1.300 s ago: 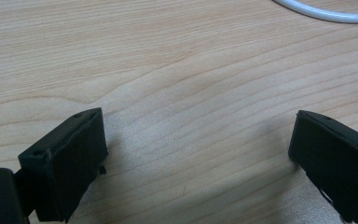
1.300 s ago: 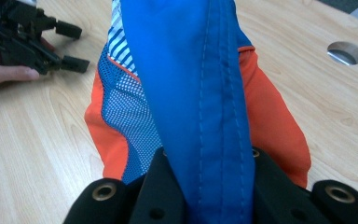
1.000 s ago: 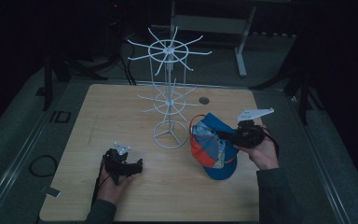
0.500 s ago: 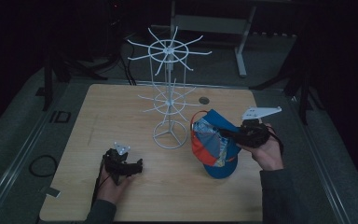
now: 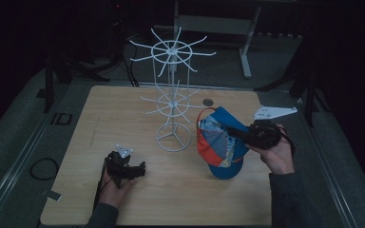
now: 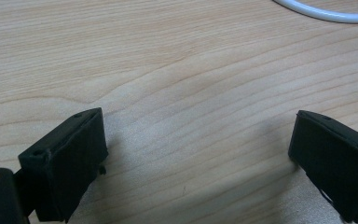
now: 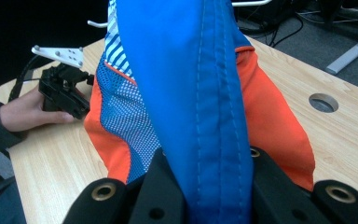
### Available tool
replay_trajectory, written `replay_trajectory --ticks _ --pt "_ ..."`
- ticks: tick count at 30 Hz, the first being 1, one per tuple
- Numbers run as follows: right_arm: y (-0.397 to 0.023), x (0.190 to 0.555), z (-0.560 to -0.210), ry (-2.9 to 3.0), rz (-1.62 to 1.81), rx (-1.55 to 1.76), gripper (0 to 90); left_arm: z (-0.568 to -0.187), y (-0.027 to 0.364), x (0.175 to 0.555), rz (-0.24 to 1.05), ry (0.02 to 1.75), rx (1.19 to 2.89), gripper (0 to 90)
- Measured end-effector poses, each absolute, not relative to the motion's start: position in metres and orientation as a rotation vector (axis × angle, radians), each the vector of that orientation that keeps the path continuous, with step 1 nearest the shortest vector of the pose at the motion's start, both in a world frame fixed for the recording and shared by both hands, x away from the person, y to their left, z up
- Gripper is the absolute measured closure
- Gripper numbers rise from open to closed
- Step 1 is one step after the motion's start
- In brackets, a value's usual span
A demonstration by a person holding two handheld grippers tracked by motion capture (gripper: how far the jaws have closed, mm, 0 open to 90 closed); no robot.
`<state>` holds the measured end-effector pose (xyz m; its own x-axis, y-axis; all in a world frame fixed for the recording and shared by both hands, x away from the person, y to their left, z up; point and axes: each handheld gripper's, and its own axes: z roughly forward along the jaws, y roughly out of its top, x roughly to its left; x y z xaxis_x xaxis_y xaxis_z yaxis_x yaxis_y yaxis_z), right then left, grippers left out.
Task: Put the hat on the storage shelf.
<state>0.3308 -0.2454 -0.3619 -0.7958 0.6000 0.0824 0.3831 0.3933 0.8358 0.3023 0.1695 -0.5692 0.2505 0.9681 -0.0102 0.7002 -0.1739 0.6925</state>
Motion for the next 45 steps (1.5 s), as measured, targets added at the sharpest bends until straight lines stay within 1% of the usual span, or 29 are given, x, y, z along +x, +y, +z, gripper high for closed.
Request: replay_trajectory --ticks 7,14,28,45 --pt "-0.247 0.325 -0.354 2.394 1.445 0.868 86.9 -0.569 0.169 0.302 0.598 1.514 1.944 4.5" --pt "-0.245 0.32 -0.342 2.367 1.467 0.84 86.9 -0.569 0.169 0.302 0.598 1.513 1.945 4.5" --pt "-0.235 0.317 -0.331 2.335 1.485 0.832 86.9 -0.569 0.169 0.302 0.598 1.513 1.945 4.5" --pt "-0.231 0.305 -0.308 2.28 1.616 0.796 86.8 -0.569 0.169 0.302 0.598 1.514 1.94 4.5"
